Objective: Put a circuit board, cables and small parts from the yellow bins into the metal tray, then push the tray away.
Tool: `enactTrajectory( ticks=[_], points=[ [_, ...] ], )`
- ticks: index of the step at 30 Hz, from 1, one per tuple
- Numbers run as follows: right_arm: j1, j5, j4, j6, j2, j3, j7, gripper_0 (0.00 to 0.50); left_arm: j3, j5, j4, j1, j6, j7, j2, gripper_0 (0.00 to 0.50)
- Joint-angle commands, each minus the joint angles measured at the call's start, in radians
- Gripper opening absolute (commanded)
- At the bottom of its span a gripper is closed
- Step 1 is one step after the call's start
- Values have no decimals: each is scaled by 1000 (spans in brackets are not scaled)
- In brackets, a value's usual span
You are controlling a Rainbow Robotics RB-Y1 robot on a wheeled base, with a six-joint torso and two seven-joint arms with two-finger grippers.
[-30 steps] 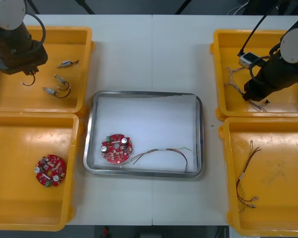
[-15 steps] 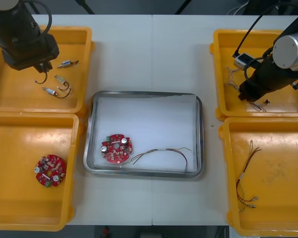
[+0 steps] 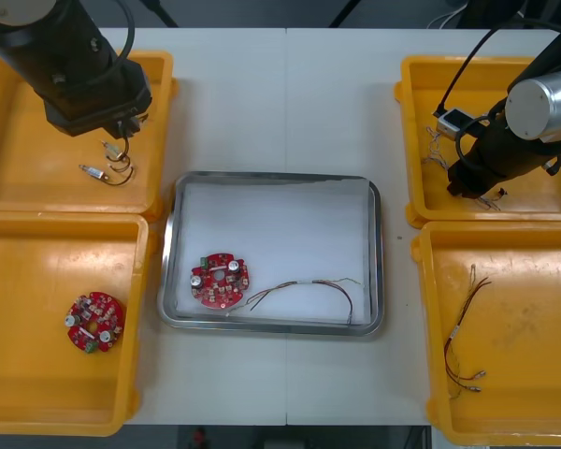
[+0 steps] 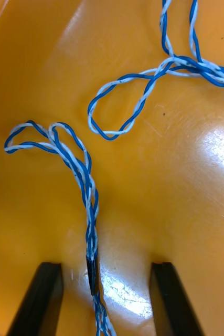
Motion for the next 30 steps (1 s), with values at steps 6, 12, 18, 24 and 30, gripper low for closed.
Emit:
enactTrajectory(
  ticks=[6,12,18,24,30],
  points=[
    [24,11,-7,-14,9,30,34,0,70,-168,-229,116,62,178,-59,0],
    [21,29,-31,-12,-11,27,55,0,70,-273,-249,165,72,194,-141,0],
    [21,80,-161,48,-74,-2,75,0,67,-364,-249,209,73,201,-240,0],
    [21,12,-234,187,-117,-114,107,0,-18,-482,-246,238,64,208,-289,0],
    [21,-51,-316,353,-137,-234,132,0,-54,-545,-223,268,21,217,-321,0]
  ],
)
